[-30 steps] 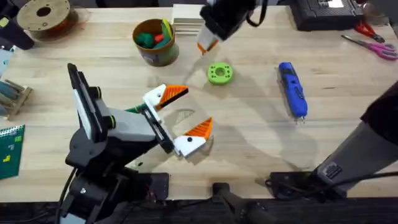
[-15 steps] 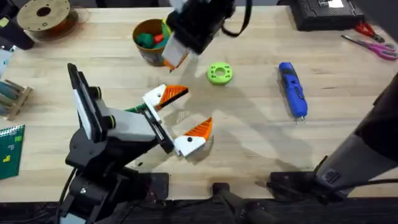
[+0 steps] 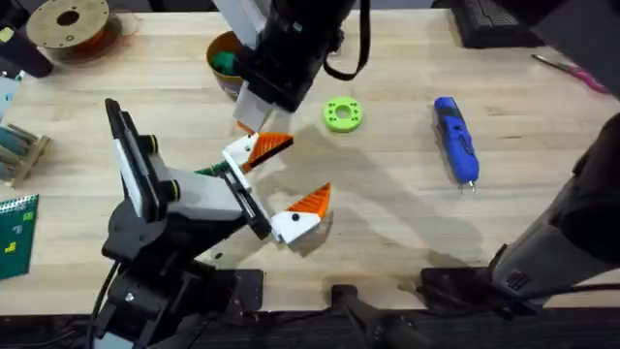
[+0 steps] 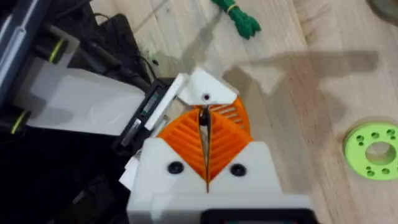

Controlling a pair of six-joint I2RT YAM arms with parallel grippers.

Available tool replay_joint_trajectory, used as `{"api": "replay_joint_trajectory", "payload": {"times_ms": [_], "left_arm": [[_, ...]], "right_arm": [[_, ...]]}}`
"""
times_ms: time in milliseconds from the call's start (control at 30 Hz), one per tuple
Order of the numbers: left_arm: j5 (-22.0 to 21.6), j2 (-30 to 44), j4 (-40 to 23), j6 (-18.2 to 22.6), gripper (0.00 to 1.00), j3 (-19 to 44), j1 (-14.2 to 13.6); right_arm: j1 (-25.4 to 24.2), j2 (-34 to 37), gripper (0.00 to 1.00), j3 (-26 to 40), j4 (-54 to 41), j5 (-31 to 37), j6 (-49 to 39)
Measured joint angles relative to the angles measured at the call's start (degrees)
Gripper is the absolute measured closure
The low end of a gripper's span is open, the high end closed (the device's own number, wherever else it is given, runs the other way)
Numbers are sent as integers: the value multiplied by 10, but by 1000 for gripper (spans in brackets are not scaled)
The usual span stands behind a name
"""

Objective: Pick up the gripper from the table and insert it into the empty holder that is missing its gripper. Then pick up a screw, insert it into the mounting hole, and use the screwdriver to tighten it. Finally, clean up the table by picking up the vegetable and placing it into the bucket.

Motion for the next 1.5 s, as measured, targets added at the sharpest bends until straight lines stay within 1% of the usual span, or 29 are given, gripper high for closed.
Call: {"api": "replay_joint_trajectory", "payload": {"times_ms": [500,867,1500], "left_arm": [[0,0,0,0,14,0,0],[0,0,0,0,14,0,0],[0,0,0,0,14,0,0]], "right_arm": [[1,1,994,0,-4,0,-3],[23,27,994,0,-2,0,-7],[23,30,994,0,-3,7,-9]]}}
